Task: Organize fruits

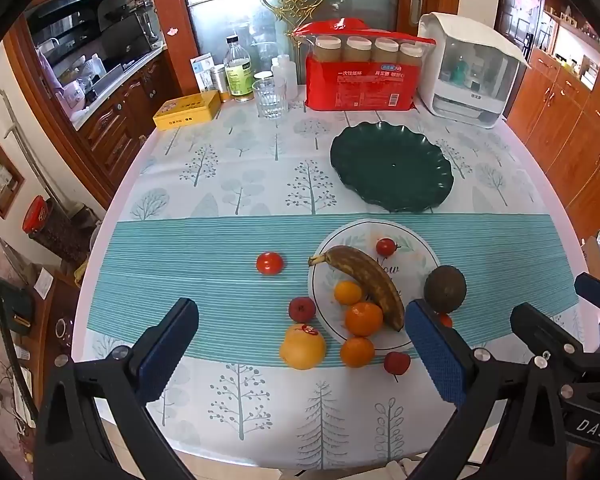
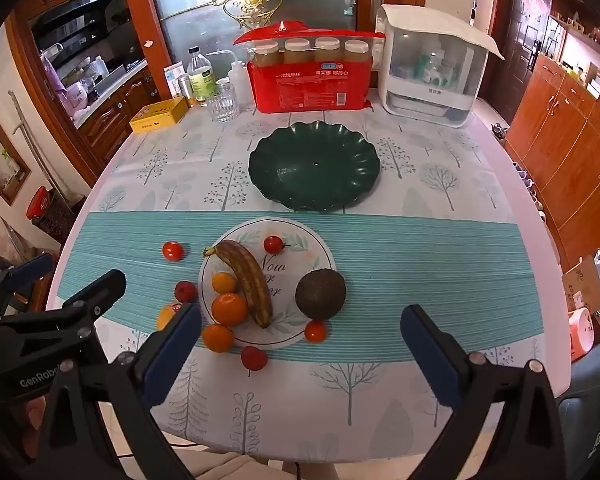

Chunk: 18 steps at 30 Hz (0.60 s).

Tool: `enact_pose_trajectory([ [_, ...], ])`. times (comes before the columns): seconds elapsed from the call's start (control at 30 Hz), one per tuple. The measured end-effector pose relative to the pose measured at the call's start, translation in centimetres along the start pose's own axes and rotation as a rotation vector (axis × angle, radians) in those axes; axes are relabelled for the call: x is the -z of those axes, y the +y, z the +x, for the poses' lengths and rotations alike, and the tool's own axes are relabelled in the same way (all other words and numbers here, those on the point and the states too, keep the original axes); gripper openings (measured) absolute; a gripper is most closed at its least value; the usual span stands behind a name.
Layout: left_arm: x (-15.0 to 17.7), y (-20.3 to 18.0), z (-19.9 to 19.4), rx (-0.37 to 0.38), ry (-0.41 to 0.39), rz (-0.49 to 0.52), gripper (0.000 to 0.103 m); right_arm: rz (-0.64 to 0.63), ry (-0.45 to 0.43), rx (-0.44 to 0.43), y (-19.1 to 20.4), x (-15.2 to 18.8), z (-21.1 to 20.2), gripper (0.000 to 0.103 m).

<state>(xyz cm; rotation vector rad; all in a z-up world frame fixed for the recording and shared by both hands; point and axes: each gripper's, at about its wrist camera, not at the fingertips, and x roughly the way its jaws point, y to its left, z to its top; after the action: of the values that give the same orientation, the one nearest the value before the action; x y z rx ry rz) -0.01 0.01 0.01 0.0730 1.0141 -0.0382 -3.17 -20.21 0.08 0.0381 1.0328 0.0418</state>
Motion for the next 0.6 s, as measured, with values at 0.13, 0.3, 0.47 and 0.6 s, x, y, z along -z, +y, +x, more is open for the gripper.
enact_pose_trajectory([
  [0.13, 0.0, 0.0, 0.0, -0.001, -0.004, 0.002, 0.102, 0.0, -0.003, -0.006, 0.0, 0.1, -0.2, 0.1],
  [0.3, -0.1, -0.1, -0.3, 0.009, -0.005, 0.01, 0.102, 0.002, -0.008, -0.009, 0.2, 0.2, -0.2, 0.1],
  [0.47, -0.7, 0.0, -1.3, 0.025, -0.008, 0.007, 0.102, 0.017, -0.023, -0.018, 0.7, 0.1, -0.9, 0.1],
  [0.6, -0.3, -0.1, -1.6, 0.033, -0.011, 0.007, 0.102, 0.023, -0.037, -0.046, 0.0, 0.4, -1.2, 0.1],
])
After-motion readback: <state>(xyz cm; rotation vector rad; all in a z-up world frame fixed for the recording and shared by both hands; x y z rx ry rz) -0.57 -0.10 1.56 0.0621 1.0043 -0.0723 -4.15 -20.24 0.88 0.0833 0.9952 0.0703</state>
